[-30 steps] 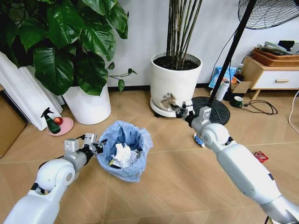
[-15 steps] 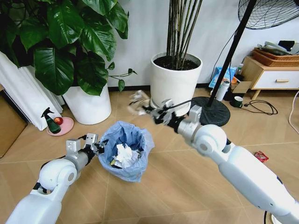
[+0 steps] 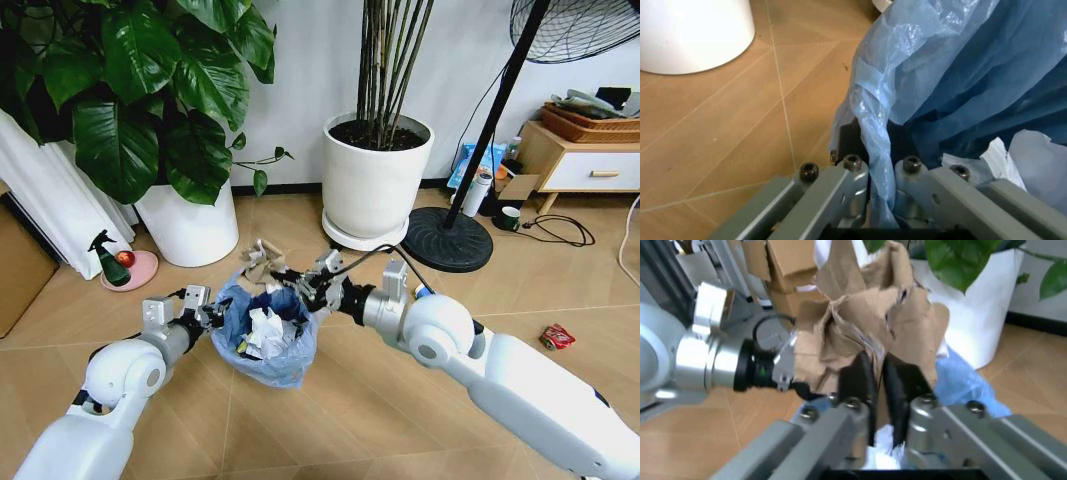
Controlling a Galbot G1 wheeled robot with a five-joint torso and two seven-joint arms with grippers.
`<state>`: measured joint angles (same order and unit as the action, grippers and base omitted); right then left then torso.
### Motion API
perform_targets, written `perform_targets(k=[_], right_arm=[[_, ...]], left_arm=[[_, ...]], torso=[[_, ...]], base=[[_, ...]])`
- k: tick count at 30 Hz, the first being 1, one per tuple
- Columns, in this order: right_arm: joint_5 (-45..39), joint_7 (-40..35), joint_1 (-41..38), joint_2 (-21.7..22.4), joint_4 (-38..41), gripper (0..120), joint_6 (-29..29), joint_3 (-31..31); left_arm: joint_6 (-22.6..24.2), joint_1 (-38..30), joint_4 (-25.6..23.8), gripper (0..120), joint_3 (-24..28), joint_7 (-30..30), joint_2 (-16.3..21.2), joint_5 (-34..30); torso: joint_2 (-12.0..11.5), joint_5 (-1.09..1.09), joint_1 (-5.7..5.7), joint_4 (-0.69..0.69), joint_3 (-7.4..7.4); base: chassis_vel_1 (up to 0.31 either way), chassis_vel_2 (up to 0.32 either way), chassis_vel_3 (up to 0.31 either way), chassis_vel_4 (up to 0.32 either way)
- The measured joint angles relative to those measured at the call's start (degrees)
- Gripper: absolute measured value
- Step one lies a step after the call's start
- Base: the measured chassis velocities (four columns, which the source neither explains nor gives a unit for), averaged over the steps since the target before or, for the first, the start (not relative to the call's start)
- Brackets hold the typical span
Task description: Pick up the trash bin and place the garbage on the floor into it.
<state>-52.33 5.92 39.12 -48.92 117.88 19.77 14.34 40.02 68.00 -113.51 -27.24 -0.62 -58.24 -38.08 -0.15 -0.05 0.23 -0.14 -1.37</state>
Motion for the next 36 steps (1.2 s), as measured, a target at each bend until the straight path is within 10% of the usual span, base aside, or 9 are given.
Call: perform_targets(k=[24, 36], right_arm=[[1.43, -7.55, 0.69, -1.75, -2.22, 97, -0.94, -5.41], [5.57, -12.08, 9.5, -1.16, -1.34, 100, -2.24, -15.21]], left_arm=[[0.0, 0.47, -0.58, 0, -0.38, 0.0, -0.03, -0.04], [-0.2, 1.07, 0.13, 0, -2.79, 1.12, 0.99, -0.05]], torso=[[0.0, 0.0, 0.0, 0.01, 0.0], [0.0, 0.01, 0.0, 0.01, 0.0]], base=[[0.0, 0.0, 0.0, 0.0], [0.0, 0.0, 0.0, 0.0]])
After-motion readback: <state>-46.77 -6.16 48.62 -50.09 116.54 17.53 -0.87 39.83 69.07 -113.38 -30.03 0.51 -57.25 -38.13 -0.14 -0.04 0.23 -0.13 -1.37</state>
